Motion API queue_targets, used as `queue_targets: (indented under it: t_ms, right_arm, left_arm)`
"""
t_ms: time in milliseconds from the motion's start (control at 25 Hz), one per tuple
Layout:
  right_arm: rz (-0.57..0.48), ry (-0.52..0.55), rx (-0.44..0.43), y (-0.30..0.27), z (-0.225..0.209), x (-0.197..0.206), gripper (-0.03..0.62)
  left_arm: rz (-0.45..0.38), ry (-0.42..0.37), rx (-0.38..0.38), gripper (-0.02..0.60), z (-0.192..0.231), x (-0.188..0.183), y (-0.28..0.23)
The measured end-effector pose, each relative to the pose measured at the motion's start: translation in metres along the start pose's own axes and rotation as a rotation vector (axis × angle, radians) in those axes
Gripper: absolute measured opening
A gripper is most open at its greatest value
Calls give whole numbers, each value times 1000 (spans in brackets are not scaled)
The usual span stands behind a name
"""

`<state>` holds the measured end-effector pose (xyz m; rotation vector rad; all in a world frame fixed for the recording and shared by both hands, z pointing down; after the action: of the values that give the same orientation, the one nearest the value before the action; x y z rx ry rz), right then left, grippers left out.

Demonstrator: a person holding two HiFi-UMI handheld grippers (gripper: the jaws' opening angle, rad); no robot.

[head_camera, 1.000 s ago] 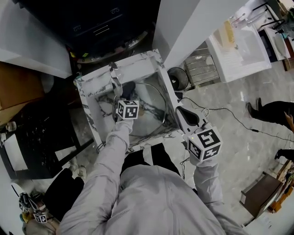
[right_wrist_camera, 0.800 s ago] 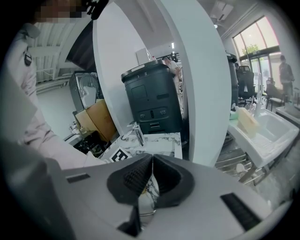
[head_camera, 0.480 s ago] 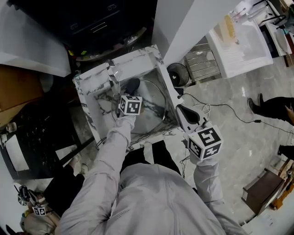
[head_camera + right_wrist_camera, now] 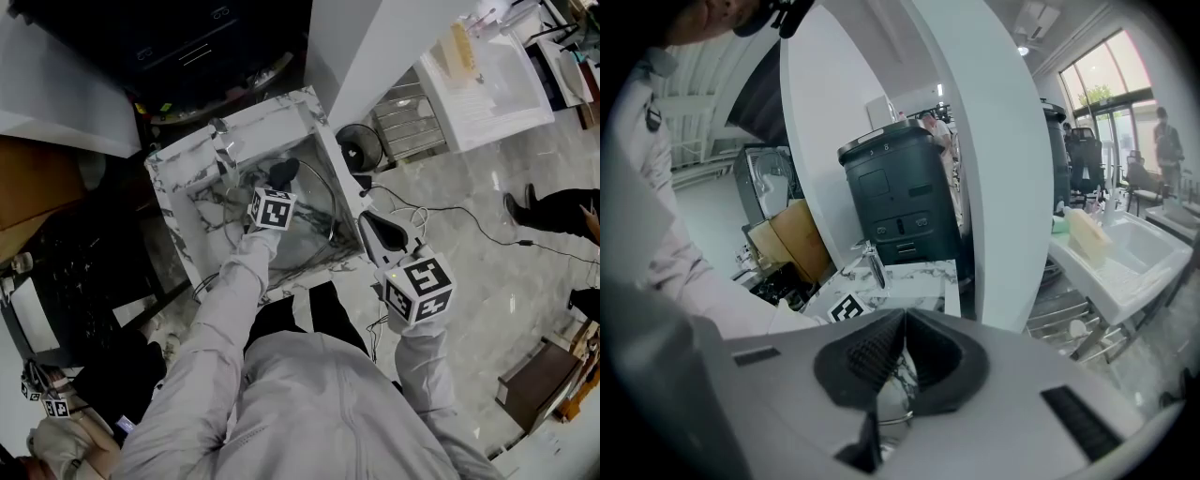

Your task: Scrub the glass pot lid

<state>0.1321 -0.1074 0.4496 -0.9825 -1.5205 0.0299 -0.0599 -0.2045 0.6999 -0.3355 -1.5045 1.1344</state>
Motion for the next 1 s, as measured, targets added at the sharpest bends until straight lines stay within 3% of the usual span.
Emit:
queue_targets:
  t_ms: [760,1000]
  right_arm:
    - [10,5,20,8,-1,8,31]
    - [10,2,19,10,1,9,31]
  left_arm:
    - [49,36,243,78,-37,3,-2]
    - [77,11,358,78,-56,6,1]
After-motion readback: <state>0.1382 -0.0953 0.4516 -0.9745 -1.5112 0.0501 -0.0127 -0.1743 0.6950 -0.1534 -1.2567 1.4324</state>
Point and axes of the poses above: the fingertips, and each gripper's own axes: y backward along the fingers, z to its left, x out of its underside, the point moved 6 cm from there along y, backward along the fingers, and after that the axes turned 2 degrees about -z, right-handed, at the moved point
